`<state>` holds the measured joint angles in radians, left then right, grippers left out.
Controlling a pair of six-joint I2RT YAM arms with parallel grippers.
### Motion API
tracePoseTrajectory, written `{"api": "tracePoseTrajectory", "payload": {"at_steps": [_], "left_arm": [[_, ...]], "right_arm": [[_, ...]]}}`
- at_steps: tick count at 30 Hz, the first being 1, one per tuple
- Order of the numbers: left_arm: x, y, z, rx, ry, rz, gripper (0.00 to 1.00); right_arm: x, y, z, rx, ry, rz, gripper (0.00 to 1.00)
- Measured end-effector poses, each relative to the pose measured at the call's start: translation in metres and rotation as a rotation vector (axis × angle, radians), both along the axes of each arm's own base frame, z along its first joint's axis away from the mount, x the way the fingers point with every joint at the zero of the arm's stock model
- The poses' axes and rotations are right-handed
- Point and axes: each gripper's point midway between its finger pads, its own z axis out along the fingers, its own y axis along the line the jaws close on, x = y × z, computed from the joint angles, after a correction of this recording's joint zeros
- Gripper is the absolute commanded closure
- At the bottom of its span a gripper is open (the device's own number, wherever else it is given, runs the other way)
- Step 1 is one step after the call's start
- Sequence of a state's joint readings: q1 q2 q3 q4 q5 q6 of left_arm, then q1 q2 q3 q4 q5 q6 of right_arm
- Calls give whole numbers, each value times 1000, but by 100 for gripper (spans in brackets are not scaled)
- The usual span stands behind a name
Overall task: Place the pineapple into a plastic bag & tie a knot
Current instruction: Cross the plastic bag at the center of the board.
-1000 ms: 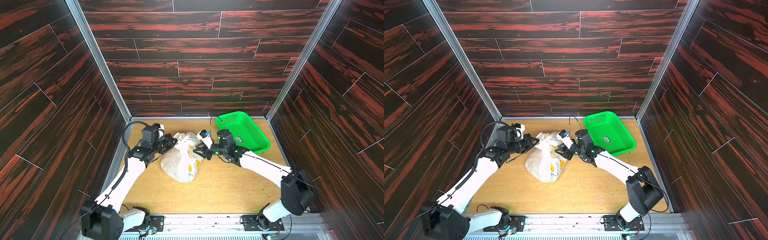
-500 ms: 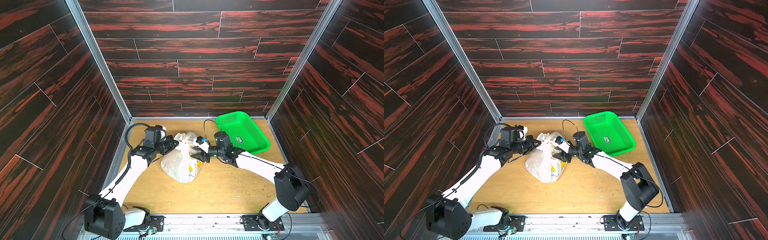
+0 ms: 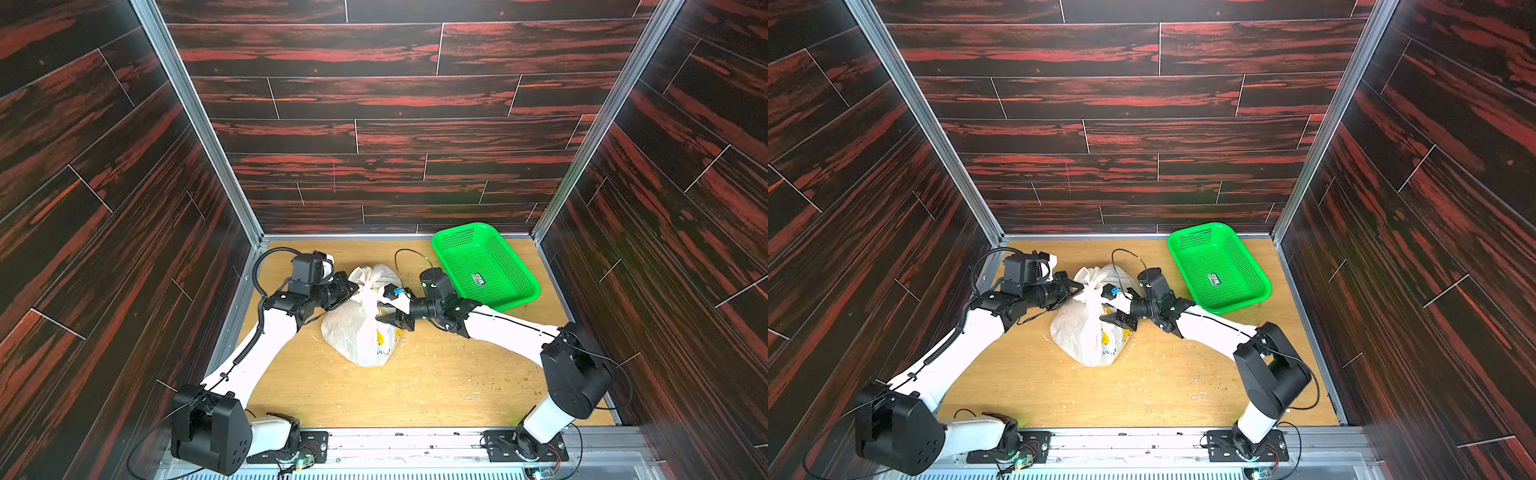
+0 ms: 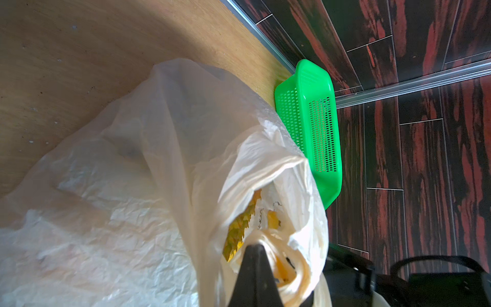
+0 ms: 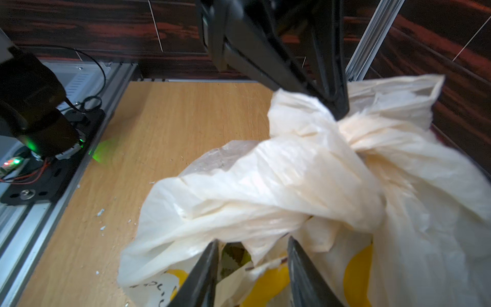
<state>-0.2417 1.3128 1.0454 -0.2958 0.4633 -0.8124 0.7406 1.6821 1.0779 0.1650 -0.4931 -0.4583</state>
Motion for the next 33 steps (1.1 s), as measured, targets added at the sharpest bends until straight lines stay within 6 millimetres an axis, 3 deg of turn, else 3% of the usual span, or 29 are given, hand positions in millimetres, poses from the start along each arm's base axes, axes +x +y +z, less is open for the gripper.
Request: {"api": "tracePoseTrajectory", "payload": {"at_steps": [5,12,18,27,33], "left_arm": [[0,0,-1,2,4,-1,100],[0,0,-1,2,4,-1,100],[0,0,0,1,2,-2,100],[0,0,1,2,-1,-2,100],[2,0,4,2,-9,-1,100]], "right_arm": [[5,3,-8,-23,-6,4,60],[7,7,3,-3,-19,14,69],[5,9,6,15,3,19,100],[9,6,4,6,18,-23,100],[1,-12,4,-7,44,-89,100]]}}
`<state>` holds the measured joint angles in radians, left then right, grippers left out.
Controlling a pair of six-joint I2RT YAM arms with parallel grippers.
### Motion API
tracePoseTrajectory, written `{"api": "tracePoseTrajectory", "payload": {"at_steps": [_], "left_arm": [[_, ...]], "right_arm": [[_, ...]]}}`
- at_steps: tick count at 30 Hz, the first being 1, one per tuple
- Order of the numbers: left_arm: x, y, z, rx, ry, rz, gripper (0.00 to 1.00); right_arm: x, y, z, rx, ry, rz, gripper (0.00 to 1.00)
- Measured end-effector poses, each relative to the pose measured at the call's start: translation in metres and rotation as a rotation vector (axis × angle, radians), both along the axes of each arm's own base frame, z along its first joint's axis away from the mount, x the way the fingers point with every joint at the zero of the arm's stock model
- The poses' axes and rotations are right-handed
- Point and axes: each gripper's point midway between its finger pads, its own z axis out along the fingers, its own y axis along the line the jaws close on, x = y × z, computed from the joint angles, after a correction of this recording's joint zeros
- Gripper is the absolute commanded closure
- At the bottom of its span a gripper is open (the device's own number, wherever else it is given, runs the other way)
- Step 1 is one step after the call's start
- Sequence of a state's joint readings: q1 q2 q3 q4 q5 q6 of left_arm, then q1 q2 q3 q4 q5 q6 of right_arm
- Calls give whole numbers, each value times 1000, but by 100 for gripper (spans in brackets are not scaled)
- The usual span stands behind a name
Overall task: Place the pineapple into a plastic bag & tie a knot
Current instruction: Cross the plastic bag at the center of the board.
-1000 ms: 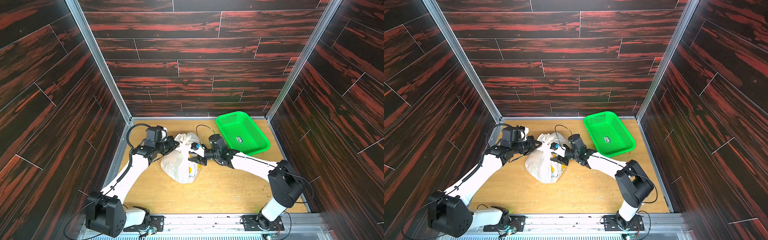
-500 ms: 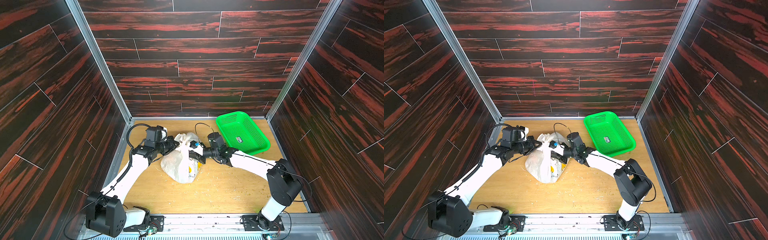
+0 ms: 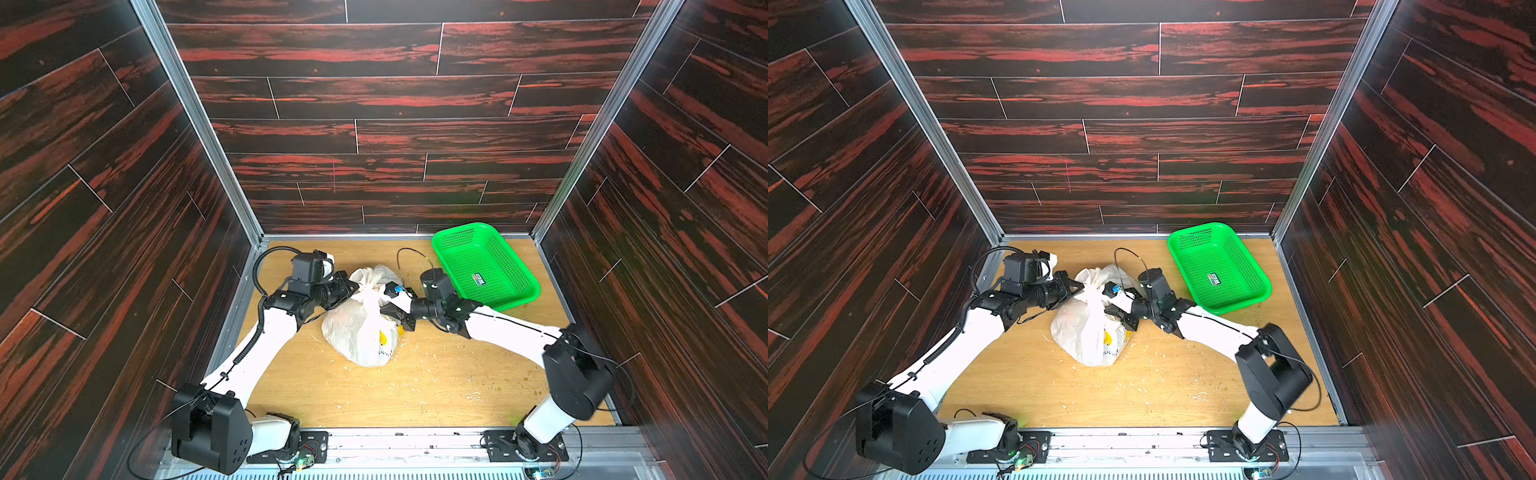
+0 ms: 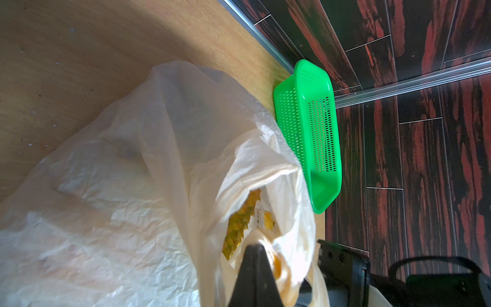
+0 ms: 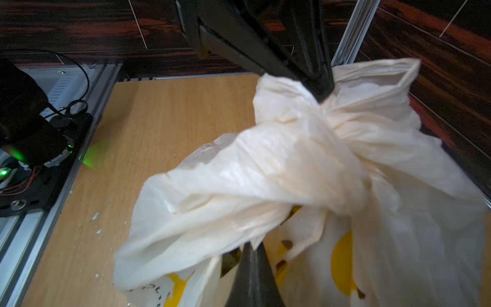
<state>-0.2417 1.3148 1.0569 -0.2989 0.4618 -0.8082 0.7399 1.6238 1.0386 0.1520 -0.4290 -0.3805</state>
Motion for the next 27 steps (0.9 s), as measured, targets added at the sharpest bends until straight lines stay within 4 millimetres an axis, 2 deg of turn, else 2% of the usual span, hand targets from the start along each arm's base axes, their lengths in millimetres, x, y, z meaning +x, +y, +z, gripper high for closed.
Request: {"api": "tracePoseTrajectory", "payload": {"at_steps": [5,15,27], "left_arm": [[0,0,1,0,-1,0,100],[1,3,3,28,-29,4,100],[-4,5,21,111,-128,-1,100]], "right_arm": [[0,-11,6,1,2,-59,100],[23,-21,7,10,58,-247,100],[44,-27,15,126,284,-549,100]]}}
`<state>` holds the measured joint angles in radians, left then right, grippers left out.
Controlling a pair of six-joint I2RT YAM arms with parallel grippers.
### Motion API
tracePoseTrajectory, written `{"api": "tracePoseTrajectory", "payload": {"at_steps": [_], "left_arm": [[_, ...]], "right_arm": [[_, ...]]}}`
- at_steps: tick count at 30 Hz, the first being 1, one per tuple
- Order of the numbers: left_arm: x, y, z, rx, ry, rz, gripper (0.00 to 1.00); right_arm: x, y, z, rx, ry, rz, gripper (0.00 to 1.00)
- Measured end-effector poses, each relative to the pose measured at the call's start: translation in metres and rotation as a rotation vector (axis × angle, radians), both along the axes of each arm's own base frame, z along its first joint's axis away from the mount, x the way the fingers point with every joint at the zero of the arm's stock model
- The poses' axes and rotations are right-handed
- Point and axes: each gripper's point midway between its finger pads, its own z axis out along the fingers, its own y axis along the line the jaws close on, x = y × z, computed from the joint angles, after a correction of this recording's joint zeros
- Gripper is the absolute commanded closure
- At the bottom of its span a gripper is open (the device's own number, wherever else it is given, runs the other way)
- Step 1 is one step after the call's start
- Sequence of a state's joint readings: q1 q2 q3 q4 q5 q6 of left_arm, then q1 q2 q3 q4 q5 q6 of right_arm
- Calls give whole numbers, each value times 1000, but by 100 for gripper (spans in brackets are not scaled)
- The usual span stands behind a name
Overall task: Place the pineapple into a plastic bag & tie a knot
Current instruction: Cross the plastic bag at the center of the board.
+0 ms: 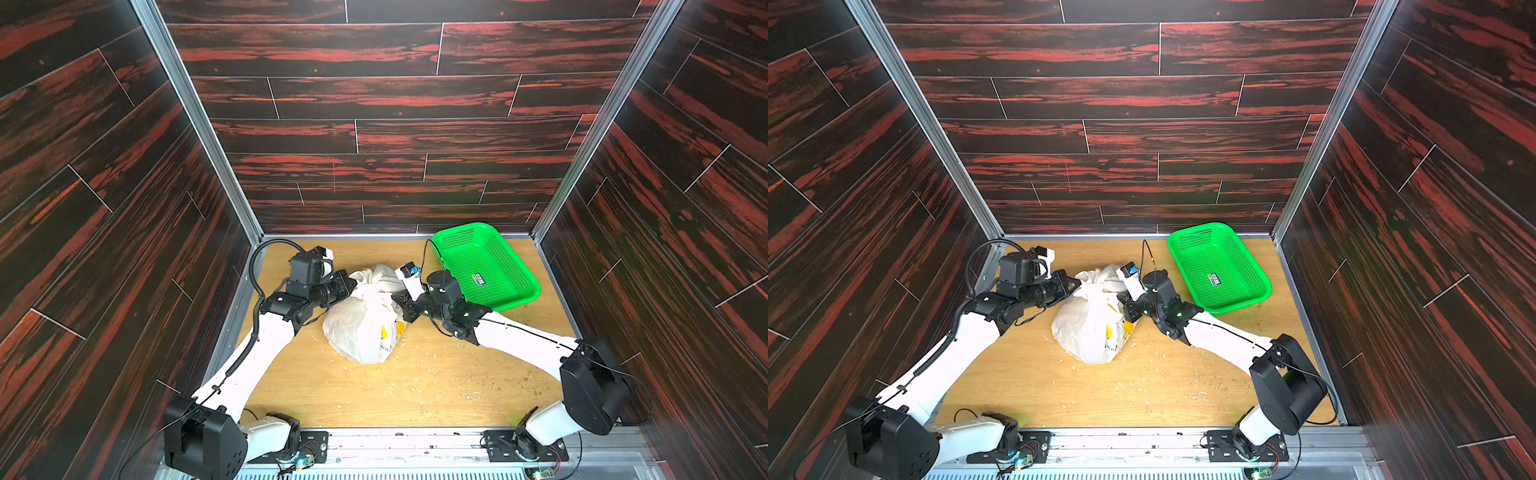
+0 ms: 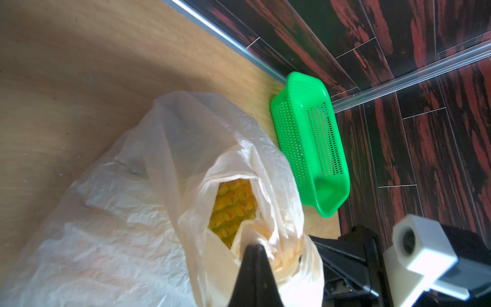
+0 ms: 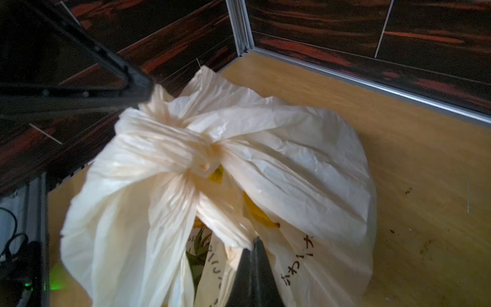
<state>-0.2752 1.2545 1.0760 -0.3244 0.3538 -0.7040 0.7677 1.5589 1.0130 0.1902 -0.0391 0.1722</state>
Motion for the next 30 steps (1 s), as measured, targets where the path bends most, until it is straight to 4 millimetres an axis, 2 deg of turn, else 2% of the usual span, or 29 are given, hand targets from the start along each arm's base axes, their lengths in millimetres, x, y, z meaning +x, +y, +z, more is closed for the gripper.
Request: {"api": "tracePoseTrajectory", "payload": {"at_steps": [6,14,25,27,30], "left_arm": [[2,3,9,78,-51,-3,100],[-2,5,18,134,-105,-10,100],[-5,7,31,161,-162,-4,100],[-4,11,32,180,-173,14,100],[2,24,34,210,-187,72,100]], "right_arm": [[4,2,12,67,73,-130,100],[6,-12,34,141,132,-261,100],[-3,-24,32,130,191,-318,100],[-5,-28,31,124,197,-330,100],[-8,-42,20,85,218,-366,100]]}}
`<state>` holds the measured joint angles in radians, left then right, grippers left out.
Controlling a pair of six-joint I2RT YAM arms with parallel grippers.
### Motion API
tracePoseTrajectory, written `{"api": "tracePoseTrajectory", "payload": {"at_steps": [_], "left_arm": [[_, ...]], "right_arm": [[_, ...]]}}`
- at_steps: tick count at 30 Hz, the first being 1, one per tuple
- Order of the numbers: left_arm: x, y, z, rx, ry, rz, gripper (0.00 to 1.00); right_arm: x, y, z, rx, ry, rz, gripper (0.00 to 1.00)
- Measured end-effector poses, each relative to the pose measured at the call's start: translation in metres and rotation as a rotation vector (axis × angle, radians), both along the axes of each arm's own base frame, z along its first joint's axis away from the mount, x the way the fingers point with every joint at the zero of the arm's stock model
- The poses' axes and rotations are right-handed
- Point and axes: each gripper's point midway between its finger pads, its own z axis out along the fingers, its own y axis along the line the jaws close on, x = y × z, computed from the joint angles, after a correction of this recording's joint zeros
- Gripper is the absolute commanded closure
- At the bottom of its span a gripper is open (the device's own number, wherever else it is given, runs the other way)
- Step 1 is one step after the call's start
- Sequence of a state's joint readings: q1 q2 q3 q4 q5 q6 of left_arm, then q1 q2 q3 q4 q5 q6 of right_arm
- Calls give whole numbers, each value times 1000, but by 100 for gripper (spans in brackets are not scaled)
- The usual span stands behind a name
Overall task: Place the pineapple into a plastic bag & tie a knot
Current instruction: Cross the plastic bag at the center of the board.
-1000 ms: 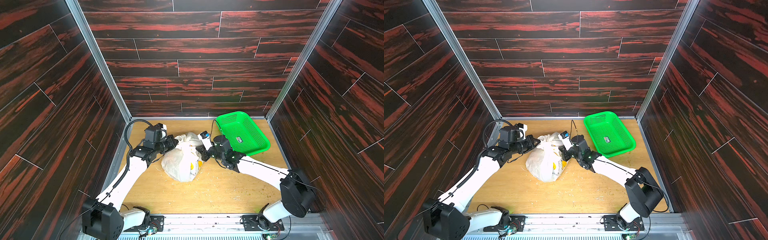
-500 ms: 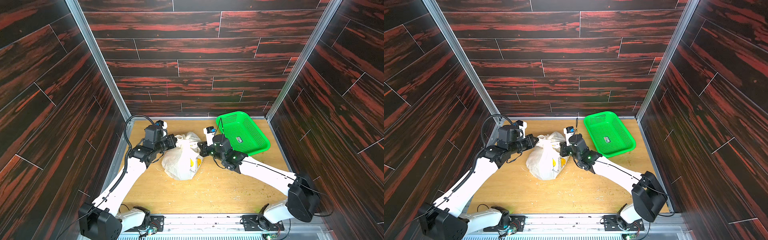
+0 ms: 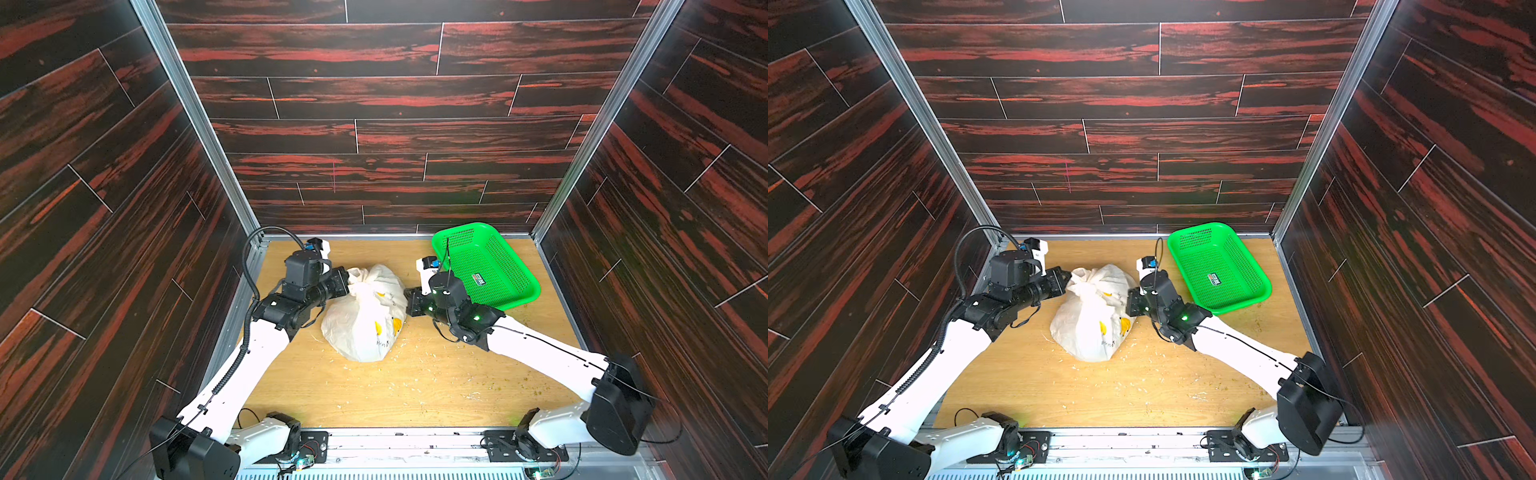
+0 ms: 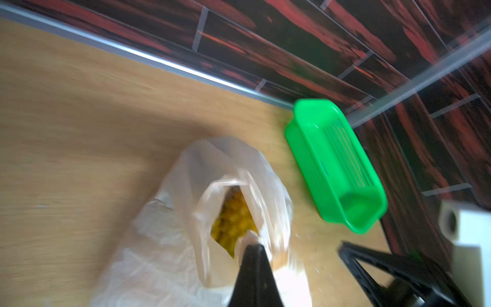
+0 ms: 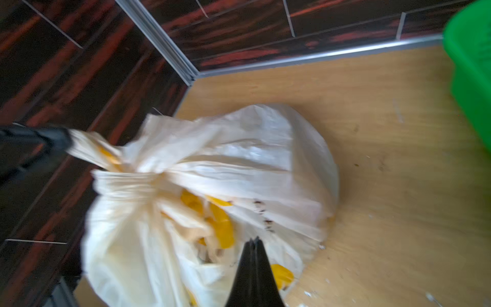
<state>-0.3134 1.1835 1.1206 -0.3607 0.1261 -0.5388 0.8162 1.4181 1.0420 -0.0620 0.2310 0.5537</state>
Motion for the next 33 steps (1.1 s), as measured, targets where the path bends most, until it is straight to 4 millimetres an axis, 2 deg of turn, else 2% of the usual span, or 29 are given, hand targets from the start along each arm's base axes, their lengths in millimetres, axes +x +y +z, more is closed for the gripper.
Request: {"api": "tracePoseTrajectory", "payload": {"at_steps": [3,7,10,12,16,19,23,33], "left_arm": [[5,5,3,8,-20,34,100],[8,3,1,1,-16,32,100],[9,0,-5,-2,4,18,100],[8,-2,-7,-6,12,8,100],[4,-6,-12,-17,30,-19,100],[1,-9,-21,-27,57,-36,100],[-3,-12,-31,-36,90,-50,100],[-5,-15,-38,-46,113,-62,100]], "right_arm": [[-5,-7,-14,-29,37,-1,100],[-15,1,-21,-23,76,75,97],[-17,18,-13,16,93,169,71],[-15,28,-3,38,84,223,63],[-13,51,20,58,10,368,64],[-16,64,26,53,-77,476,64],[-21,70,21,26,-202,604,64],[-8,75,-4,-123,-422,761,67]]}}
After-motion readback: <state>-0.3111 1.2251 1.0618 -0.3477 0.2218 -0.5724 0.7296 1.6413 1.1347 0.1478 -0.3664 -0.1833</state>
